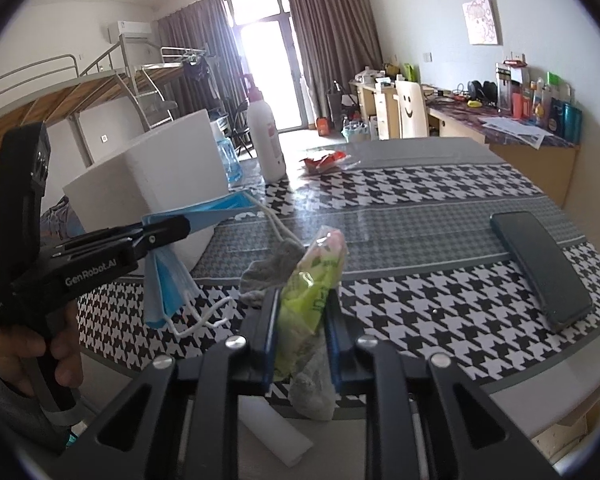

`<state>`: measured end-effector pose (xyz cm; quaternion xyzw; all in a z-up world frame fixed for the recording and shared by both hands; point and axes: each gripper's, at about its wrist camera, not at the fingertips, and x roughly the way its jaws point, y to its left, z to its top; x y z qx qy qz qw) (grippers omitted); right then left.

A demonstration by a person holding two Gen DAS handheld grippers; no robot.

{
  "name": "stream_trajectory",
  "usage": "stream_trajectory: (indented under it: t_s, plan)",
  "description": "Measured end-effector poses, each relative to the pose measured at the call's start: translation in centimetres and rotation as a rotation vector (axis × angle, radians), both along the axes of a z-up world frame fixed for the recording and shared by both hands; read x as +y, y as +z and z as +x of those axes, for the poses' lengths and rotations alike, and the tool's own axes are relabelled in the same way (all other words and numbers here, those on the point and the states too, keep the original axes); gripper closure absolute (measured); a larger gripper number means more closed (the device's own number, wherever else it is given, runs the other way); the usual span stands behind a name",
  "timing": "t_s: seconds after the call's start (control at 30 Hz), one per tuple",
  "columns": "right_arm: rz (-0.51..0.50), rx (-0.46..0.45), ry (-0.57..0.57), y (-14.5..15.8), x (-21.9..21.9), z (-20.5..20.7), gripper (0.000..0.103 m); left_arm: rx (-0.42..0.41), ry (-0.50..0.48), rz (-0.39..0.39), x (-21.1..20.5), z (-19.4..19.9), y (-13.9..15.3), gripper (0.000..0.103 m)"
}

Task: Organize soft objects
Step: 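Lift and carry the blue mask and plastic bag over the white foam box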

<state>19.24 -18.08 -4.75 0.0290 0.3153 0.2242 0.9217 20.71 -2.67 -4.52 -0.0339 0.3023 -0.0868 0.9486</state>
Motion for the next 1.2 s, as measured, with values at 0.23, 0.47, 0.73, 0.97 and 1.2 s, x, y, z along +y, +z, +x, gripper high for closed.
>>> stream_trajectory:
  t_s: [0.23, 0.47, 0.73, 0.97, 1.2]
  plan:
    - [0.001, -0.031, 0.002, 0.9, 0.3, -0.3, 0.078, -0.048, -0.003, 0.008, 0.1, -0.8, 1.4, 0.083]
    - [0.005, -0.059, -0.009, 1.7, 0.2, -0.5, 0.078, -0.083, -0.008, 0.022, 0.0, -1.8, 2.2, 0.083]
    - [0.003, -0.086, -0.004, 2.7, 0.5, -0.5, 0.078, -0.112, -0.007, 0.034, 0.5, -2.3, 3.1, 0.083]
    - [0.006, -0.105, -0.002, 3.4, 0.8, -0.3, 0.078, -0.133, -0.009, 0.044, 0.6, -2.2, 3.7, 0.083]
    - [0.016, -0.123, -0.01, 4.1, 0.7, 0.0, 0.078, -0.162, -0.006, 0.052, 0.7, -2.2, 4.5, 0.083]
